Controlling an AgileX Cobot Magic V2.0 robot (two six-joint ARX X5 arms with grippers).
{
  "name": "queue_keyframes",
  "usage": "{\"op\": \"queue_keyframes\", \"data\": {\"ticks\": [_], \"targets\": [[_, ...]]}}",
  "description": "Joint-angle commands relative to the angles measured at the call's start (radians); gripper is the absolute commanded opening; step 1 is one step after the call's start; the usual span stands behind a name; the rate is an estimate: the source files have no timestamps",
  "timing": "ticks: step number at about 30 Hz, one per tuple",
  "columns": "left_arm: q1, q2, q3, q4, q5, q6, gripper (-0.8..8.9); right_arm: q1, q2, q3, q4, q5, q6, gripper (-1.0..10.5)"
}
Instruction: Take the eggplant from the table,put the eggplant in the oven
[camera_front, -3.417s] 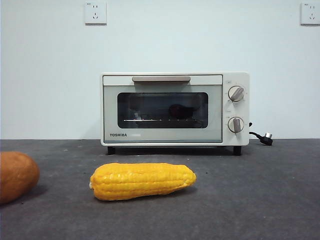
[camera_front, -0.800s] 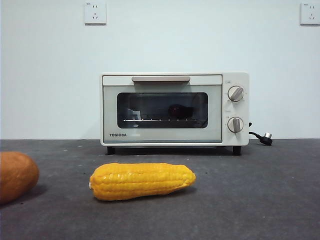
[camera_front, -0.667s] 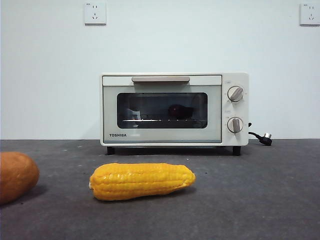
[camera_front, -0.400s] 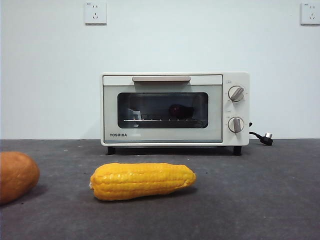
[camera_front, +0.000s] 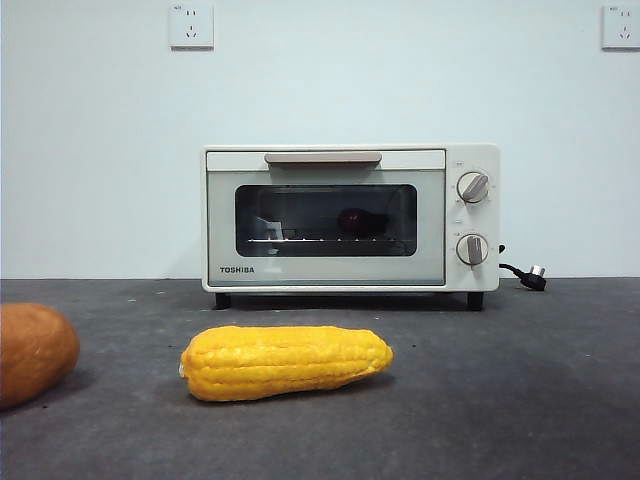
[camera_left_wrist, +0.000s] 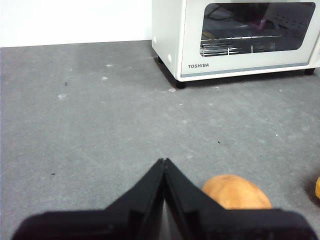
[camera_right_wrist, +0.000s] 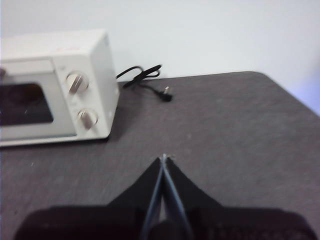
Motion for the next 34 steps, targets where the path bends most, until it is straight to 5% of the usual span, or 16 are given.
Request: {"op": "queue_keyframes", "data": {"ticks": [1,13,34], "targets": [[0.004,0.004,-0.010,0.006,0.003,-0.011,-0.04,0.027,-0.060,-0.106,0.050,-0.003,-0.001,0.0],[0.004,0.017,-0.010,0.006,0.000,-0.011,-0.04,0.084,-0.063,-0.268,0.087,-0.002,0.000,0.0],[0.004,0.017,-0.010,0.006,0.000,-0.011,-0.04,0.087,-0.063,-0.274,0.087,0.001,-0.001,0.0]]}}
